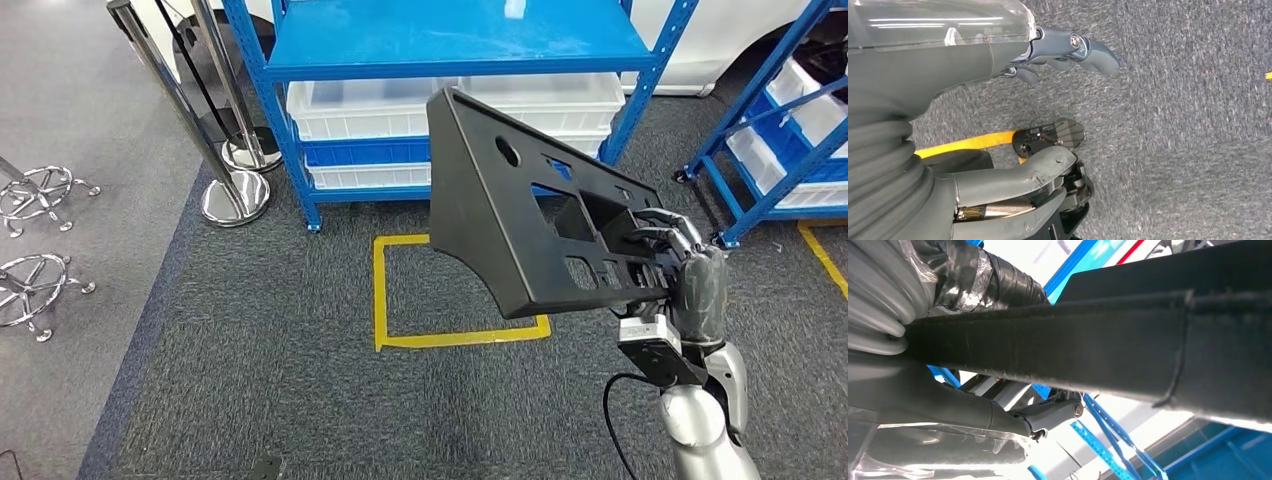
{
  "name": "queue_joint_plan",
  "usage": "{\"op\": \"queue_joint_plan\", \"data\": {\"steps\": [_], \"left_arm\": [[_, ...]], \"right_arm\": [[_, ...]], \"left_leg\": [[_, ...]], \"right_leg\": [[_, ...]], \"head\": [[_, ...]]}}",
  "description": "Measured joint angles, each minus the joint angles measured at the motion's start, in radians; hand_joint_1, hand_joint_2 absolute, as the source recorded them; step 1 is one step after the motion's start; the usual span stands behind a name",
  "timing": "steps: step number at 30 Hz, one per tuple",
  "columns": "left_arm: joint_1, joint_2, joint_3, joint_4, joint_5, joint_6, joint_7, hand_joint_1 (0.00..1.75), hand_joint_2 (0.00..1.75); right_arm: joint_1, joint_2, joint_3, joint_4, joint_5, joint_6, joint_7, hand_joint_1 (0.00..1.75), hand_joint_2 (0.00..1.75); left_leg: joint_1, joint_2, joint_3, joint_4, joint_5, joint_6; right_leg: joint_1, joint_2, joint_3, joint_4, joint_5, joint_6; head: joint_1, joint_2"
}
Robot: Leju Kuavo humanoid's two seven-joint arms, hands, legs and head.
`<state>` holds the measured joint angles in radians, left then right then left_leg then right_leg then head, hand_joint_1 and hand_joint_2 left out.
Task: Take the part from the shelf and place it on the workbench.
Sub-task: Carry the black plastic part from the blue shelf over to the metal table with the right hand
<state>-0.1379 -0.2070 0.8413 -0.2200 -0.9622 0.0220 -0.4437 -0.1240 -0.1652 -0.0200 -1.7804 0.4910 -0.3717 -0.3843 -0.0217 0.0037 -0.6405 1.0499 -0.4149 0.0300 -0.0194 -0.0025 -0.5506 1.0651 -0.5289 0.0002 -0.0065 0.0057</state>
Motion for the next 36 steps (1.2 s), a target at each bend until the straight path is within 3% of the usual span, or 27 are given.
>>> {"op": "queue_joint_plan", "data": {"steps": [2,4,6,7,8,9,10,12,14,16,17,18,20,21,22,23,24,25,27,28,31,33,36], "left_arm": [[0.001,0.000,0.001,0.000,0.000,0.000,0.001,0.00,1.75],[0.001,0.001,0.002,0.000,0.000,0.000,0.001,0.00,1.75],[0.001,0.001,0.002,0.000,0.000,0.000,0.001,0.00,1.75],[0.001,0.001,0.002,0.000,0.000,0.000,0.002,0.00,1.75],[0.001,0.001,0.002,0.000,0.000,0.000,0.002,0.00,1.75],[0.001,0.001,0.002,0.000,0.001,0.000,0.002,0.00,1.75],[0.001,0.001,0.002,0.000,0.001,0.000,0.002,0.00,1.75],[-0.002,0.001,0.002,0.000,0.002,0.000,0.002,0.00,1.75],[-0.003,0.001,0.002,0.000,0.002,0.000,0.002,0.00,1.75],[-0.002,0.001,0.002,0.000,0.002,0.000,0.002,0.00,1.75],[-0.002,0.001,0.002,0.000,0.003,0.000,0.002,0.00,1.75],[-0.002,0.001,0.003,0.000,0.003,0.000,0.002,0.00,1.75],[-0.002,0.001,0.003,0.000,0.003,0.000,0.002,0.00,1.75],[-0.002,0.001,0.004,0.000,0.003,0.000,0.002,0.00,1.75],[-0.002,0.001,0.004,0.000,0.003,0.000,0.002,0.00,1.75],[-0.001,0.000,0.005,0.000,0.003,0.000,0.002,0.00,1.75],[0.000,0.000,0.005,0.000,0.003,0.000,0.002,0.00,1.75],[0.000,0.000,0.006,0.000,0.003,0.000,0.002,0.00,1.75],[0.000,0.000,0.006,0.000,0.002,0.000,0.002,0.00,1.75],[0.000,0.000,0.006,0.000,0.002,0.000,0.002,0.00,1.75],[0.000,0.000,0.007,0.000,0.001,0.000,0.002,0.00,1.75],[0.000,0.000,0.007,0.000,0.001,0.000,0.002,0.00,1.75],[0.000,0.000,0.007,0.000,0.001,0.000,0.002,0.00,1.75]], "right_arm": [[-0.003,0.000,0.000,0.000,0.000,0.000,0.000,1.75,0.00],[-0.008,0.000,0.001,0.000,0.000,0.001,0.000,1.75,0.00],[-0.009,0.000,0.001,0.000,0.000,0.001,0.001,1.75,0.00],[-0.009,0.000,0.001,0.000,0.000,0.001,0.002,1.75,0.00],[-0.009,0.000,0.001,0.000,0.000,0.002,0.003,1.75,0.00],[-0.010,0.000,0.001,0.000,0.000,0.002,0.004,1.75,0.00],[-0.010,0.000,0.001,0.000,0.000,0.002,0.004,1.75,0.00],[-0.012,0.000,0.001,0.000,0.000,0.001,0.004,1.75,0.00],[-0.013,0.000,0.001,0.000,0.000,0.001,0.004,1.75,0.00],[-0.013,0.000,0.002,0.000,0.000,0.001,0.004,1.75,0.00],[-0.012,0.000,0.002,0.000,0.000,0.001,0.005,1.75,0.00],[-0.011,0.000,0.002,0.000,0.000,0.001,0.005,1.75,0.00],[-0.010,-0.001,0.002,0.000,0.000,0.000,0.006,1.75,0.00],[-0.009,-0.001,0.002,0.000,0.000,0.000,0.006,1.75,0.00],[-0.008,-0.001,0.002,0.001,0.000,0.000,0.006,1.75,0.00],[-0.007,-0.001,0.002,0.001,0.000,0.000,0.006,1.75,0.00],[-0.006,-0.001,0.002,0.001,0.000,0.000,0.007,1.75,0.00],[-0.007,-0.001,0.002,0.002,0.000,0.000,0.007,1.75,0.00],[-0.009,-0.001,0.002,0.001,0.000,0.000,0.007,1.75,0.00],[-0.009,-0.001,0.002,0.001,0.000,0.000,0.008,1.75,0.00],[-0.009,-0.001,0.002,0.000,0.000,0.001,0.008,1.75,0.00],[-0.010,-0.001,0.002,0.000,0.000,0.001,0.008,1.75,0.00],[-0.012,-0.001,0.003,0.000,-0.001,0.003,0.008,1.75,0.00]], "left_leg": [[0.003,-0.003,-0.014,0.024,-0.025,-0.012],[0.011,-0.005,-0.047,0.113,-0.105,-0.025],[0.019,-0.005,-0.077,0.227,-0.172,-0.034],[0.022,-0.005,-0.076,0.257,-0.179,-0.036],[0.025,-0.005,-0.058,0.251,-0.165,-0.036],[0.026,-0.005,-0.021,0.209,-0.141,-0.035],[0.026,-0.006,0.029,0.143,-0.119,-0.031],[0.022,-0.007,0.116,0.013,-0.102,-0.023],[0.012,-0.009,0.139,-0.037,-0.102,-0.016],[0.010,-0.006,0.133,-0.053,-0.082,-0.001],[0.010,-0.004,0.130,-0.061,-0.070,0.008],[0.012,-0.002,0.125,-0.068,-0.058,0.017],[0.010,0.001,0.106,-0.069,-0.041,0.028],[0.008,0.002,0.094,-0.067,-0.034,0.031],[0.007,0.002,0.082,-0.062,-0.028,0.031],[0.006,0.003,0.070,-0.057,-0.024,0.031],[0.006,0.003,0.058,-0.049,-0.020,0.029],[0.006,0.003,0.047,-0.040,-0.018,0.028],[0.003,0.002,0.026,-0.021,-0.015,0.021],[0.002,0.002,0.020,-0.014,-0.013,0.017],[0.002,0.001,0.011,-0.006,-0.005,-0.001],[0.006,-0.002,-0.008,0.035,-0.046,-0.014],[0.020,-0.003,-0.064,0.204,-0.163,-0.032]], "right_leg": [[-0.003,-0.002,-0.010,-0.005,0.015,-0.015],[-0.004,-0.004,-0.028,-0.007,0.032,-0.026],[-0.002,-0.004,-0.049,-0.006,0.048,-0.028],[-0.001,-0.005,-0.059,-0.006,0.056,-0.026],[-0.001,-0.005,-0.069,-0.006,0.064,-0.025],[-0.001,-0.004,-0.078,-0.006,0.071,-0.023],[-0.001,-0.004,-0.085,-0.005,0.078,-0.020],[-0.002,-0.003,-0.093,-0.007,0.092,-0.010],[-0.006,-0.003,-0.094,-0.014,0.106,0.005],[-0.011,-0.002,-0.096,-0.019,0.113,0.018],[-0.011,-0.001,-0.102,-0.010,0.098,0.020],[-0.011,0.000,-0.112,0.015,0.068,0.021],[-0.009,0.001,-0.145,0.123,-0.022,0.020],[-0.008,0.002,-0.160,0.182,-0.053,0.021],[-0.007,0.002,-0.166,0.224,-0.065,0.022],[-0.007,0.002,-0.156,0.233,-0.057,0.022],[-0.007,0.001,-0.128,0.204,-0.034,0.022],[-0.007,0.001,-0.084,0.145,-0.010,0.020],[-0.002,0.000,-0.009,0.029,0.008,0.015],[0.001,0.000,0.008,-0.002,0.006,0.012],[0.001,0.000,0.002,-0.015,0.013,-0.001],[-0.003,-0.003,-0.009,-0.021,0.029,-0.015],[-0.002,-0.005,-0.036,-0.021,0.051,-0.024]], "head": [[0.000,0.000],[-0.001,0.000],[-0.002,0.000],[-0.002,0.000],[-0.002,0.000],[-0.002,0.000],[-0.002,0.000],[-0.002,0.000],[-0.001,0.000],[-0.001,0.000],[-0.001,0.000],[-0.001,0.000],[-0.001,0.000],[-0.001,0.000],[-0.001,0.000],[-0.001,0.000],[-0.001,0.000],[-0.001,0.000],[-0.001,0.000],[-0.001,0.000],[-0.001,0.000],[-0.002,0.000],[-0.002,0.000]]}}
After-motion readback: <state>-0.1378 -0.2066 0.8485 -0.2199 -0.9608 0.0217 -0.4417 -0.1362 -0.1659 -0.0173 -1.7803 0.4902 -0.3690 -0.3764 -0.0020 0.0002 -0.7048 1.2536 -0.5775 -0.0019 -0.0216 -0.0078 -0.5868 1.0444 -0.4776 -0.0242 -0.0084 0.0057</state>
